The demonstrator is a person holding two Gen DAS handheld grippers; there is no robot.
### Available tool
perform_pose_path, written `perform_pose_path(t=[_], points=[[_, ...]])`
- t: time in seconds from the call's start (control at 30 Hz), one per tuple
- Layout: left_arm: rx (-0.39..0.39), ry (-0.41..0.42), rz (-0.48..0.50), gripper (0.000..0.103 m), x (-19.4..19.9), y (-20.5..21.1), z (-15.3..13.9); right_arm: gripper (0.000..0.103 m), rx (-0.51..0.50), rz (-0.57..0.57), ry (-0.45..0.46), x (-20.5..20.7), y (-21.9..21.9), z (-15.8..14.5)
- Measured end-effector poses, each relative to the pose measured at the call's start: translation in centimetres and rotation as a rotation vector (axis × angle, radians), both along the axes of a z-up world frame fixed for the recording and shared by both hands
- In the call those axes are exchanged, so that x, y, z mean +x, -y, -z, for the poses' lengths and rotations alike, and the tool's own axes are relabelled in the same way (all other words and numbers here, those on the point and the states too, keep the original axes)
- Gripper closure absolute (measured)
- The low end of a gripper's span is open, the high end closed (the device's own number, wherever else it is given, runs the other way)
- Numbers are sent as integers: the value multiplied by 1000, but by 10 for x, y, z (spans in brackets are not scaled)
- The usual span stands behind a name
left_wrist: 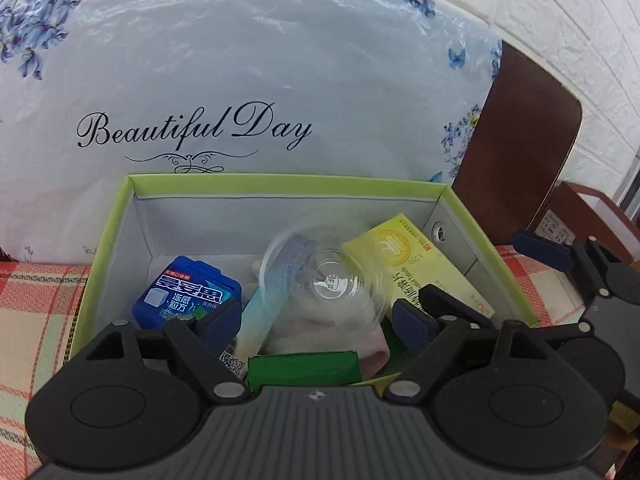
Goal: Organize objects
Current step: 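Carry cup and medicine box over the lime-green box and open both tools, then move left tool to the orange-white medicine box while right tool approaches the white gloves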
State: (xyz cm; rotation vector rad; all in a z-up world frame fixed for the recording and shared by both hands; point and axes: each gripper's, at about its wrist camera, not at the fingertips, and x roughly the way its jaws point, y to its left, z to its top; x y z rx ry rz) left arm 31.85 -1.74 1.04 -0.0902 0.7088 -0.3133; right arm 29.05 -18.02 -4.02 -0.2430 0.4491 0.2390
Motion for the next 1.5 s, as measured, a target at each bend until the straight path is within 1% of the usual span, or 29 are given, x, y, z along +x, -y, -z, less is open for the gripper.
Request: perform_pose_path(t=[0.17,0.27,0.33,0.47,0.7,0.83,0.97,1.2,1.33,1.5], points=[[-16,20,-25,17,-24,-5,-18,0,43,19,29,-16,15,-21],[-42,33,-45,17,-46,-11,-29,0,62,29,46,-35,23,-34],[-43,26,-73,17,-61,-13,-34,0,84,23,53,-51,27,-42],[-21,29,-115,17,-94,-17,-39,0,120,9,61,-86,34,-54],[-26,32,-153,17,-147,-20,-37,0,173,-3,56,-147,41,-64],[-13,25,-180,17,-173,-22,-27,0,195,-3,34,-175,44,-61],[12,5,-200,17,-189,-25,-17,0,213,8,-4,-192,48,-51],[18,-42,-229,17,-201,-33,-1,0,242,40,-71,-207,54,-32],[19,-59,-238,17,-206,-38,6,0,225,45,-101,-215,53,-20],[20,-95,-239,17,-210,-39,17,0,202,1,-187,-217,42,6]])
